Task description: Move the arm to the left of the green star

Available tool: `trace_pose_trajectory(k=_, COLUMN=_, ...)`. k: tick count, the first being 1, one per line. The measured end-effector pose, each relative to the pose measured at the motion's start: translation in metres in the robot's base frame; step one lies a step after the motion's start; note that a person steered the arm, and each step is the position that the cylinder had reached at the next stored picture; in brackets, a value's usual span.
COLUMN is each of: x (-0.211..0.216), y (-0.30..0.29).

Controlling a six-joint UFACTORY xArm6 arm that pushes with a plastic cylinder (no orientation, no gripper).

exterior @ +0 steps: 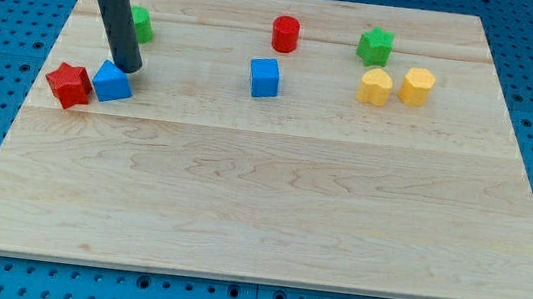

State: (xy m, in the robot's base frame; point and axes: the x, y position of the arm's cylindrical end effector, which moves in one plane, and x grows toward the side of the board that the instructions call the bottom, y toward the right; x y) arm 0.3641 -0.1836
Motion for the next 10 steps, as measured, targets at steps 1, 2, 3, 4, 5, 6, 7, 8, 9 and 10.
trace_pose_trajectory(k=1, x=0.000, y=0.000)
trace_pose_trajectory(k=2, x=0.005, y=0.000)
trace_pose_trajectory(k=3, x=0.008, y=0.019)
trace_pose_trajectory(k=4, x=0.007, y=0.047)
trace_pose_trajectory(k=5, x=-0.012, y=0.068)
trace_pose_trajectory(k=6, x=-0.033, y=0.107)
trace_pose_trajectory(k=7, x=-0.041, y=0.164)
trace_pose_trajectory(k=8, x=-0.041, y=0.196)
trace_pose_trajectory(k=9, x=-0.044, y=0.209)
trace_pose_trajectory(k=10, x=-0.054, y=0.239)
